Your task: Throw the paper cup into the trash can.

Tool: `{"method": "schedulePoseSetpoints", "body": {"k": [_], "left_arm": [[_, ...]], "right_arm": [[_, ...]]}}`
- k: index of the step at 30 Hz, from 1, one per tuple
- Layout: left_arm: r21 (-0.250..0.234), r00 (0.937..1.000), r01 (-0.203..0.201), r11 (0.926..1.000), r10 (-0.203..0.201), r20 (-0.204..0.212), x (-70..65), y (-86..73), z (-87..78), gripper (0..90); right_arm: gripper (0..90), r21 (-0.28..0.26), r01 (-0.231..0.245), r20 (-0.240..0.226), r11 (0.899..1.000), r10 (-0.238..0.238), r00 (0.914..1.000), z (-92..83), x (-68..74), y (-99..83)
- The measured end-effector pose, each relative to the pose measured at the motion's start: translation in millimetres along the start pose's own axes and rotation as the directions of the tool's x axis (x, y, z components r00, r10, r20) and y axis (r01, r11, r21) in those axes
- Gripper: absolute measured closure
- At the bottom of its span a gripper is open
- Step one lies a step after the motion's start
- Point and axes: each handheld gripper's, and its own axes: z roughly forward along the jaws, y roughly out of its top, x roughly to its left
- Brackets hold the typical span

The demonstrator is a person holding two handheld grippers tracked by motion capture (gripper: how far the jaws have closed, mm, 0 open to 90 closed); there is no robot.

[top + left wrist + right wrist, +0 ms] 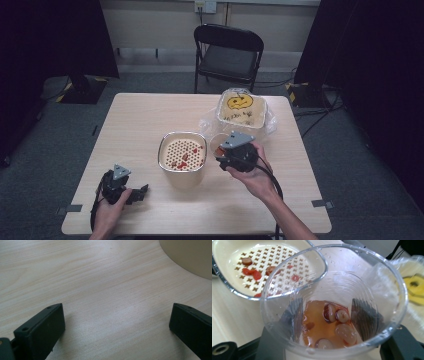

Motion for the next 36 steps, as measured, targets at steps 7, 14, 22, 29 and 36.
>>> {"method": "schedulePoseSetpoints", "body": {"k": [7, 14, 22, 29, 36], "left_arm": [[0.001, 1.0, -0.001, 1.0, 0.001, 0.0, 0.1, 0.0, 0.0, 0.0], [0.0, 1.0, 0.0, 1.0, 0.0, 0.0, 0.0, 0.0, 0.0, 0.0], [0.001, 1.0, -0.002, 1.0, 0.002, 0.0, 0.1, 0.0, 0.0, 0.0], [0.001, 1.0, -0.001, 1.0, 0.001, 0.0, 0.1, 0.0, 0.0, 0.0], [0.001, 1.0, -0.002, 1.0, 0.002, 0.001, 0.1, 0.0, -0.1, 0.0]], "right_arm": [[44.2, 0.004, 0.075, 0.027, 0.997, -0.075, 0.9968, 1.1, 1.3, 19.7], [44.6, 0.025, 0.155, 0.056, 0.988, -0.157, 0.9861, 6.0, 5.7, 41.7], [45.4, 0.081, 0.257, 0.085, 0.963, -0.264, 0.9608, 20.9, 14.8, 58.3], [46.8, 0.136, 0.362, 0.14, 0.922, -0.379, 0.9146, 32.0, 24.6, 64.3], [47.2, 0.211, 0.449, 0.199, 0.868, -0.488, 0.8499, 40.7, 35.5, 67.8]]}}
